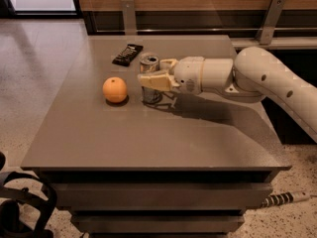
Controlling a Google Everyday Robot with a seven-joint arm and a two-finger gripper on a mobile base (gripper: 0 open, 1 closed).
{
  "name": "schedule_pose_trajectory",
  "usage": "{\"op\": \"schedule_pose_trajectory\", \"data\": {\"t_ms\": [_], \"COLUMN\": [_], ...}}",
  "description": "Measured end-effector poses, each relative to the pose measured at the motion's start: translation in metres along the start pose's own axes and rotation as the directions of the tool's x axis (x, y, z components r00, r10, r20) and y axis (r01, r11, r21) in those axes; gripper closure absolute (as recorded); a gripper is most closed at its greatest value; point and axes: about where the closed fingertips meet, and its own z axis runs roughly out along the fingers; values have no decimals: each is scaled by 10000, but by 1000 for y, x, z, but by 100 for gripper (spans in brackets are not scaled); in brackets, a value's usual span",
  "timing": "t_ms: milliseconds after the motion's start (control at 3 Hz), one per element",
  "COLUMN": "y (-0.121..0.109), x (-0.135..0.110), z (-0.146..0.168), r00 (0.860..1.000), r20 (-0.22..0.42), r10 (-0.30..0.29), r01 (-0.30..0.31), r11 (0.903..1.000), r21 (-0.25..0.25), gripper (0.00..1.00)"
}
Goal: Move redbull can near orange
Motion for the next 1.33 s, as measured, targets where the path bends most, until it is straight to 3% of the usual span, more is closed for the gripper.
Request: {"op": "schedule_pose_trajectory", "data": {"t_ms": [333, 1333], "y": [1, 3], "x": [0, -1], "z": [2, 4], "r00": [10000, 10000], "r20": [11, 12], "r10": [31, 23], "r01": [-31, -23], "r11": [10000, 10000], "r21": [-51, -92], "gripper": [88, 18]}}
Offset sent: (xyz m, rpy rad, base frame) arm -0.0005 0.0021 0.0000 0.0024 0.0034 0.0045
